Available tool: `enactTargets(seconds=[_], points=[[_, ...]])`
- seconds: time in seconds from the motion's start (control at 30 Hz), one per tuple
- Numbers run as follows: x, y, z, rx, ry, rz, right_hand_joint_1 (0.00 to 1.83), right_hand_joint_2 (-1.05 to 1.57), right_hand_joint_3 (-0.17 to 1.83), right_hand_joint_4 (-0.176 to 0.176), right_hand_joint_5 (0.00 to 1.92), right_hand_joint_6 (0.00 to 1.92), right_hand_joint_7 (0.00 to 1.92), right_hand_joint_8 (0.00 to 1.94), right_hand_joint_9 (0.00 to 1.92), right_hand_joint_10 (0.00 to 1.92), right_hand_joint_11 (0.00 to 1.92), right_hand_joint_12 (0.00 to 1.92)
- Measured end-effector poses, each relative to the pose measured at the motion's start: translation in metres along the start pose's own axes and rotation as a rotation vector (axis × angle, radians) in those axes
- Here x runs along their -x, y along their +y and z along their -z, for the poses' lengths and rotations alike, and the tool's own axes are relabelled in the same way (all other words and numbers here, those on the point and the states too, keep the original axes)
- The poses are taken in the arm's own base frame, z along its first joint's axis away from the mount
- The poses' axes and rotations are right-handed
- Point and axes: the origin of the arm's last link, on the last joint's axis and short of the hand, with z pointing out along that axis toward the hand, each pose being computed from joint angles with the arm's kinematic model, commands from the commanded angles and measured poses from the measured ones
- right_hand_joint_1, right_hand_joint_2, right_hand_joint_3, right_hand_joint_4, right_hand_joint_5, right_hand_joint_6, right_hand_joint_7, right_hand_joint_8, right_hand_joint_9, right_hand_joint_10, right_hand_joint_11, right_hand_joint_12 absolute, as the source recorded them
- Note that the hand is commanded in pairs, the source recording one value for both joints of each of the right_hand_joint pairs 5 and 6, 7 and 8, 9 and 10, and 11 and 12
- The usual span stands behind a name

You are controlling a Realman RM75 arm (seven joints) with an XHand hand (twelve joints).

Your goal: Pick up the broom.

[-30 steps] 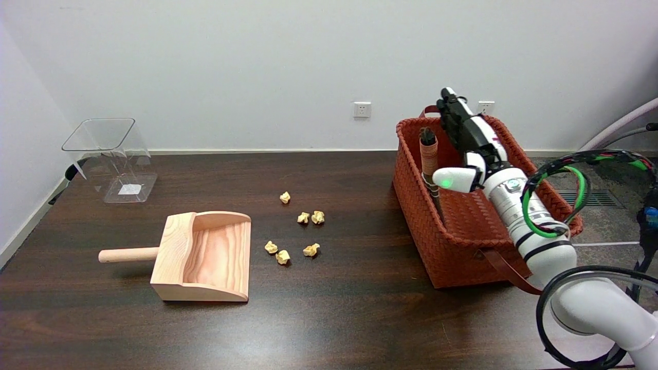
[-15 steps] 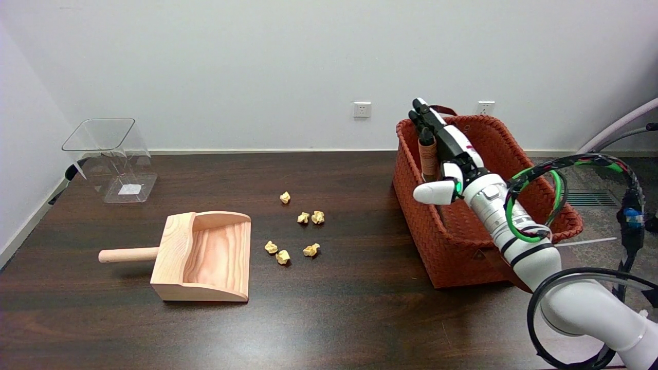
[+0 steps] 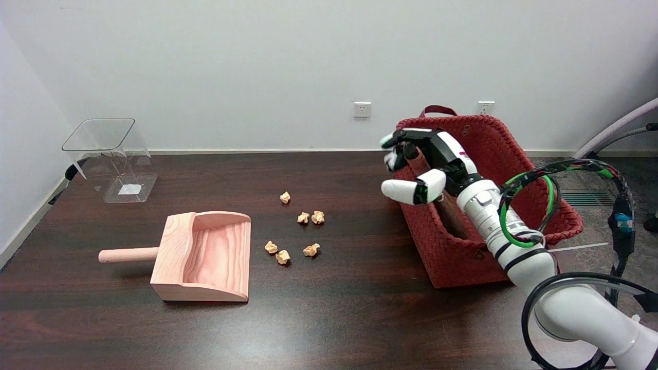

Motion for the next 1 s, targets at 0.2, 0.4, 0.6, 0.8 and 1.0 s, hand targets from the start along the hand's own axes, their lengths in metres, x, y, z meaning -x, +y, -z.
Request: enactTargets(seconds=[0.2,0.4,0.6,0.8,1.0], points=[[-0.001,0.001,0.001,0.003,0.021,-0.001,1.21,0.59,0.97,0.0,1.92,1.92,1.92,1.92,1.92,1.92,1.92,1.92],[-0.004,0.002,0.003,0.004,0.05,-0.005,1.23,0.56,0.88,0.0,1.92,1.92,1.92,1.92,1.92,1.92,1.92,1.92],[-0.007,0.003,0.004,0.003,0.085,-0.009,1.23,0.4,0.96,0.0,1.92,1.92,1.92,1.92,1.92,1.92,1.92,1.92],[-0.011,0.002,0.004,0.0,0.113,-0.012,1.23,0.22,1.05,0.0,1.92,1.92,1.92,1.92,1.92,1.92,1.92,1.92],[-0.014,-0.001,0.002,-0.012,0.136,-0.016,1.33,0.58,0.89,0.0,1.92,1.92,1.92,1.92,1.92,1.92,1.92,1.92]])
